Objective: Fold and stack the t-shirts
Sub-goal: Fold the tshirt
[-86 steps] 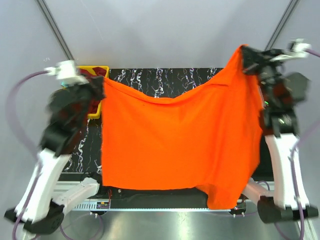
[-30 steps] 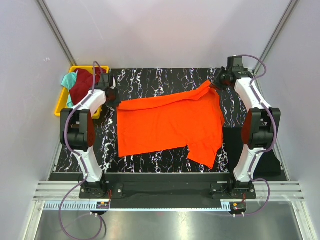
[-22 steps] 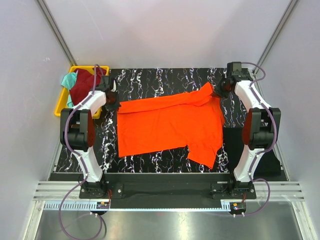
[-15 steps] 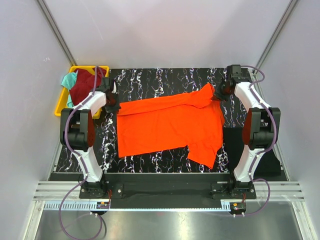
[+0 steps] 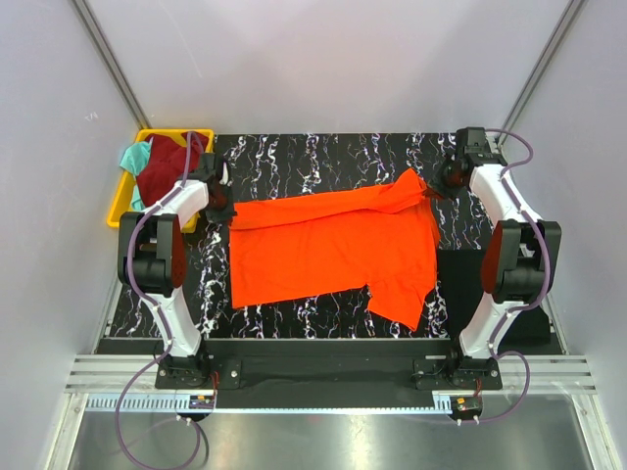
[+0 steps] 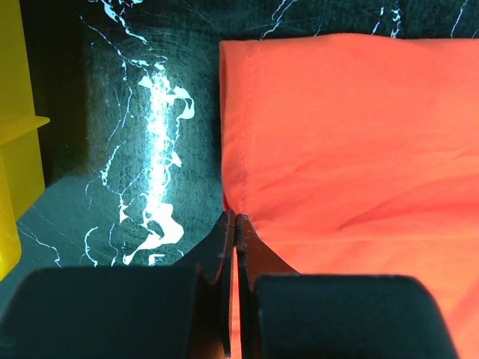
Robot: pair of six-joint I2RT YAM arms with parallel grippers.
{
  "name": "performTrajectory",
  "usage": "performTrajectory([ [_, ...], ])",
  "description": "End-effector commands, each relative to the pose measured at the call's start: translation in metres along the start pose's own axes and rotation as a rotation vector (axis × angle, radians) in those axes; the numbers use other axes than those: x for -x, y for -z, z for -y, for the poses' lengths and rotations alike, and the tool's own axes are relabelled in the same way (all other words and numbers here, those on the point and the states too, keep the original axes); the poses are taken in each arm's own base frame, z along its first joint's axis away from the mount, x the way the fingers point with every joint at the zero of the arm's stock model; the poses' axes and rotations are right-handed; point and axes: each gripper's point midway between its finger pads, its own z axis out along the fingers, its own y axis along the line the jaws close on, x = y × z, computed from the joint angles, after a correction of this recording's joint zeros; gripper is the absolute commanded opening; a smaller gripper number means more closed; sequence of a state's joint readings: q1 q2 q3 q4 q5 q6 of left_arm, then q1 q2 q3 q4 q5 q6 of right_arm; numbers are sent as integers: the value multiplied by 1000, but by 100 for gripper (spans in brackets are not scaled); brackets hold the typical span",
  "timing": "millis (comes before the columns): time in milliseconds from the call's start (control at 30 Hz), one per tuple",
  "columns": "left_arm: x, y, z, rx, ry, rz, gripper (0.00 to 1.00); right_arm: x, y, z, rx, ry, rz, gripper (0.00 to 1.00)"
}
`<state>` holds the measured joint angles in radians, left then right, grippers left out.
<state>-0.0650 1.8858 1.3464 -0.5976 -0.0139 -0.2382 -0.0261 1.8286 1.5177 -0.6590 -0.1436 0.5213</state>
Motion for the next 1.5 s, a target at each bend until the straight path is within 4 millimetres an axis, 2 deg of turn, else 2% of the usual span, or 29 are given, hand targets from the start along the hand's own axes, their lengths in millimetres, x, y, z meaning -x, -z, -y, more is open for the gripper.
performTrajectory([
  [0, 4, -1, -4, 13, -14, 13, 0, 5, 11, -6, 21, 3, 23, 0],
  [233, -2, -10, -5, 20, -13, -12, 0, -1, -8, -2, 11, -3, -18, 0],
  [367, -2, -10, -9, 43, -10, -10, 0, -15, -13, 5, -1, -28, -61, 2],
  [467, -2, -1, -14, 74, 10, -1, 22, -30, -10, 12, -31, -59, -108, 13],
  [533, 0, 12, -13, 65, 17, 20, 32, -43, -10, 19, -45, -71, -141, 21],
  [600, 3, 23, -6, 36, 47, 37, 39, -42, -7, 25, -69, -58, -119, 32],
  [633, 6, 29, -2, 23, 52, 48, 46, -37, -7, 26, -72, -39, -101, 47],
  [667, 10, 41, 9, -22, 58, 70, 48, -29, -10, 29, -76, -4, -83, 54],
  [700, 12, 45, 16, -42, 57, 82, 48, -5, -9, 23, -69, 25, -11, 59],
  [733, 19, 51, 23, -55, 48, 106, 49, 8, -11, 18, -52, 46, 18, 64],
  [767, 19, 56, 40, -103, 13, 110, 49, 33, -15, 9, -28, 78, 61, 65],
  [833, 27, 61, 57, -146, -16, 134, 49, 54, -22, -1, -11, 90, 92, 70],
  [867, 28, 57, 63, -164, -26, 128, 49, 57, -39, 0, -7, 92, 72, 71],
  [900, 29, 54, 68, -184, -29, 128, 49, 73, -37, -22, 69, 101, 88, 71],
  [933, 33, 51, 75, -214, -35, 136, 49, 77, -42, -27, 92, 108, 82, 71],
  [967, 34, 46, 75, -215, -35, 131, 47, 74, -59, -25, 93, 99, 54, 71],
  [1000, 38, 38, 77, -216, -37, 128, 46, 80, -60, -33, 117, 102, 62, 71],
  [1133, 43, 20, 86, -252, -47, 119, 40, 81, -80, -41, 169, 101, 27, 70],
  [1267, 46, 8, 85, -264, -17, 104, 38, 75, -98, -47, 219, 112, -19, 64],
  [1467, 40, -10, 73, -238, 5, 70, 37, 72, -116, -41, 205, 99, -37, 59],
])
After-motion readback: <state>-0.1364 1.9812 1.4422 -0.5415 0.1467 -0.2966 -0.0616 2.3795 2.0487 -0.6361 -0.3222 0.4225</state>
